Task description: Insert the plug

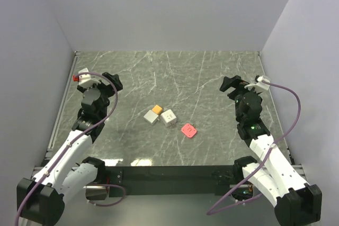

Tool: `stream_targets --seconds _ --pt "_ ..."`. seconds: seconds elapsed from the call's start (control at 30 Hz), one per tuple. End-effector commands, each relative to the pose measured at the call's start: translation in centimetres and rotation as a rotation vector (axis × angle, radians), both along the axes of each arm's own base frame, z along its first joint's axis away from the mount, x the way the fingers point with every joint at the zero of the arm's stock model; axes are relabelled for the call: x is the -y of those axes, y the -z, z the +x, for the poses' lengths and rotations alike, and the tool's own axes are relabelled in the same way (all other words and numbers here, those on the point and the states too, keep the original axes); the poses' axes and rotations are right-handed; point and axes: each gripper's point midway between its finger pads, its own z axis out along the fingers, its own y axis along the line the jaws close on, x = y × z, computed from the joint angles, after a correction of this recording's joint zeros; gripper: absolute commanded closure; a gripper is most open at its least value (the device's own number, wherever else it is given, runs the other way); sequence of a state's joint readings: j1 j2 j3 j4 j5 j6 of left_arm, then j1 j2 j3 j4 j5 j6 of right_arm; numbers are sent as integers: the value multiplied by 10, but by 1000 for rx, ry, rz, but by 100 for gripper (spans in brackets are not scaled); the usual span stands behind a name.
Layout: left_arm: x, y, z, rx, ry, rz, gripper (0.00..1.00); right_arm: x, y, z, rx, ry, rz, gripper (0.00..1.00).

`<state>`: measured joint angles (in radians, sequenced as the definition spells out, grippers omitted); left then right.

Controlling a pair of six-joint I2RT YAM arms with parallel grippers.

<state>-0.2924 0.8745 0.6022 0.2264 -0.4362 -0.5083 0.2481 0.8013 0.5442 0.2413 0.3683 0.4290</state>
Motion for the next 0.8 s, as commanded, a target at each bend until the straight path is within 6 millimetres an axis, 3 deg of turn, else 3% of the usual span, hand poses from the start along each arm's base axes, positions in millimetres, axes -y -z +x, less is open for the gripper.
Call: stream_targets --seconds 0.0,0.33,0.37,0.4,0.6,0.63,0.77 --pt "0 -25 2 64 -12 10 1 0 -22 3 50 -1 4 2" --pt "15 -19 9 53 34 55 1 -3 -20 7 44 -11 6 2" --pt "28 -11 8 51 101 69 1 -3 -20 7 46 -10 6 2" --pt "38 -19 10 107 146 67 0 -4 -22 10 52 -13 8 2" --pt "126 15 2 106 471 199 1 -15 -25 18 32 -60 16 2" --pt "142 30 0 70 514 231 1 -16 -24 18 31 -63 20 2" --pt "173 58 -10 21 603 298 1 -21 -16 19 27 -86 29 2"
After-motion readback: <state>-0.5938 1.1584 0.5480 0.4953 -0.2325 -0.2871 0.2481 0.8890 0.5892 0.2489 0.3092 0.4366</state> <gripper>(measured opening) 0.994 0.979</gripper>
